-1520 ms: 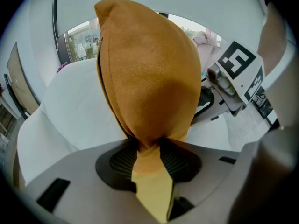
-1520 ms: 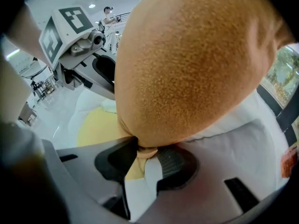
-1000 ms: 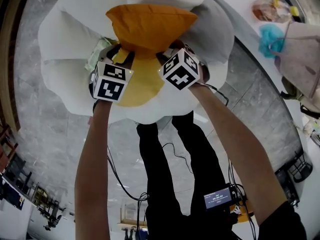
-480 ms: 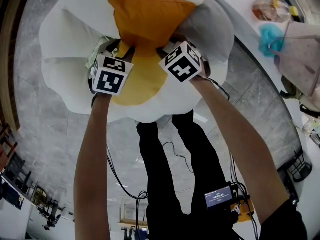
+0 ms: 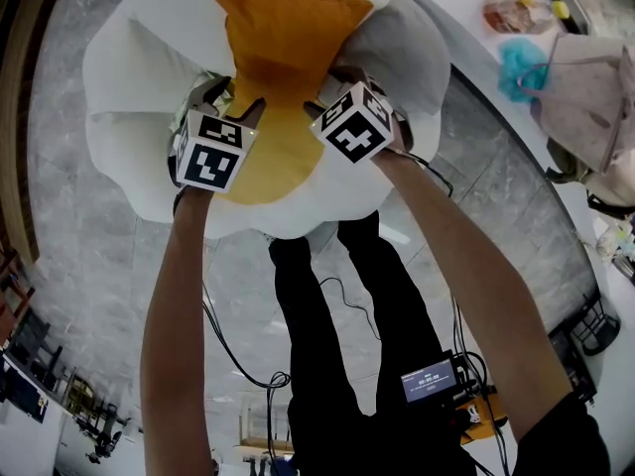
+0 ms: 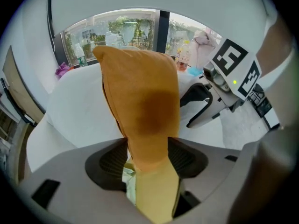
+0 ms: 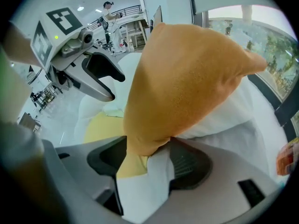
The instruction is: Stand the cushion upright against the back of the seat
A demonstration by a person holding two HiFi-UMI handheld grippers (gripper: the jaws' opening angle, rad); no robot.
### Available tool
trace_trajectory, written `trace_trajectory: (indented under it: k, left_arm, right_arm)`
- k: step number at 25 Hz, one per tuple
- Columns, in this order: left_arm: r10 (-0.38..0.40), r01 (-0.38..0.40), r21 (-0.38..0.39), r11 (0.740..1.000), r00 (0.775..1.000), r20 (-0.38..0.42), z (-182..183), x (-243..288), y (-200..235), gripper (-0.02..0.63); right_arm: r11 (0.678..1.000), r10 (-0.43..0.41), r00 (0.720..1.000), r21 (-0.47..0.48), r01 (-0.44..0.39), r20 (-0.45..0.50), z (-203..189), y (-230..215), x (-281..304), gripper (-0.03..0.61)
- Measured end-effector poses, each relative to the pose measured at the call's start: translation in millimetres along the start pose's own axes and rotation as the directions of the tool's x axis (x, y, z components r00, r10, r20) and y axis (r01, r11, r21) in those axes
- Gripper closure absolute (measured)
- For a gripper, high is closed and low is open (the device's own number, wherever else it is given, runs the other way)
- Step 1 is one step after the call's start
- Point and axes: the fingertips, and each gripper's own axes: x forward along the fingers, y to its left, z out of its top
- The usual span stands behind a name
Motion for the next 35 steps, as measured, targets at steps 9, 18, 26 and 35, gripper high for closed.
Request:
trace_trajectory:
  k: [9, 18, 26, 35]
  left_arm:
    - [0.039, -0.042, 0.074, 0.996, 0.999, 0.038, 6, -67, -26, 0.337]
    - [0.047, -0.056, 0.073, 0.996, 0.991, 0.125, 41, -149, -62, 0.339]
    - [0.036, -0.040, 0.017, 0.999, 0.976, 0.215, 84, -239, -109, 0.339]
    - [0.044, -0.024, -0.068, 0.997, 0.948, 0.314, 127, -339, -165, 0.357]
  right_arm:
    - [1.000, 0.013, 1.000, -0.006, -0.013, 0.015, 7, 31, -64, 0.282]
    - [0.999, 0.033, 0.998, -0.023, -0.032, 0.049, 13, 66, -151, 0.284]
    - [0.999, 0.044, 0.990, 0.007, -0.046, 0.136, 27, 106, -247, 0.284]
    - [0.999, 0.036, 0.957, 0.021, -0.044, 0.287, 60, 139, -359, 0.349]
